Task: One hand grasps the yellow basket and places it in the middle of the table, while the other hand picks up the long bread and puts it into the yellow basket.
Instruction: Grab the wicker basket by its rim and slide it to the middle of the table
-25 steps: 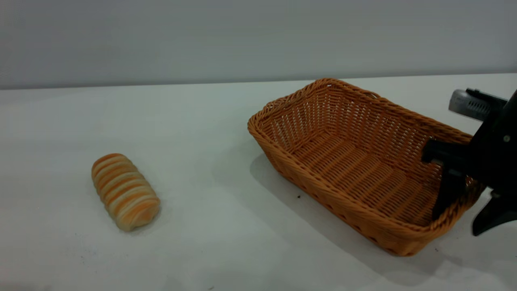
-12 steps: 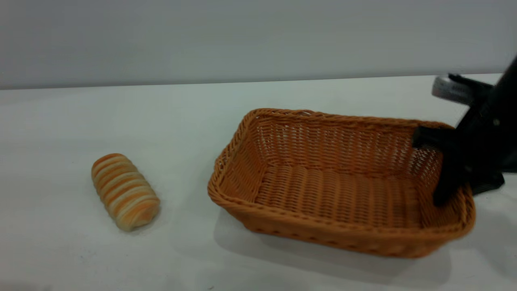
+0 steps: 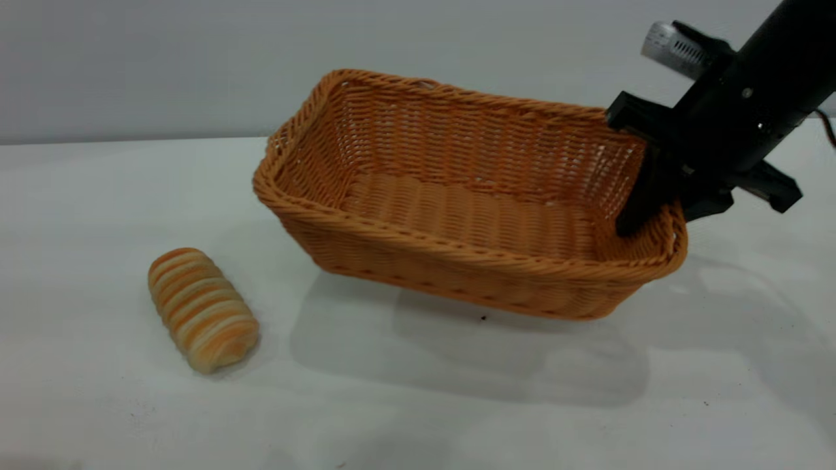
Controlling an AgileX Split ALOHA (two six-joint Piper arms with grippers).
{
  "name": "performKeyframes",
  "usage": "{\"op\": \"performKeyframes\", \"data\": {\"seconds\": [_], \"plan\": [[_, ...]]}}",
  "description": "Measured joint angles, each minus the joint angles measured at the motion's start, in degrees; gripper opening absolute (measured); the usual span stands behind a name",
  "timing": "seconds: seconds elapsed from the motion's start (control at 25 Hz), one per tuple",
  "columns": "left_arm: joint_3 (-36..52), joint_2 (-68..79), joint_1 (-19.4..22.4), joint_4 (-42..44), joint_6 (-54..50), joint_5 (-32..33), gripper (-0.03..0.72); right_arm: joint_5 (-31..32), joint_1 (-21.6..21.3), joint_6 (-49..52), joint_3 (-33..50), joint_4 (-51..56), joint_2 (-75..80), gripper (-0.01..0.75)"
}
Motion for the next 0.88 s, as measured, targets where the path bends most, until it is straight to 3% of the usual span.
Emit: {"op": "performKeyframes", "data": {"seconds": [0.32,0.44,0.88], "plan": [[0.00,0.00,0.00,0.00,0.00,0.00,0.459,-2.70,5.44,-4.49,-0.42,0.37,5.38,0.065],[0.00,0.00,0.00,0.00,0.00,0.00,0.459,-5.20,6.49,-5.72,-0.42,0.72,6.66,0.124],[0.00,0.42,0.00,-2.17,0.00,-0.84,0.459,-7.36,6.55,-11.21,-0.92,-0.21,5.51,0.577]]}}
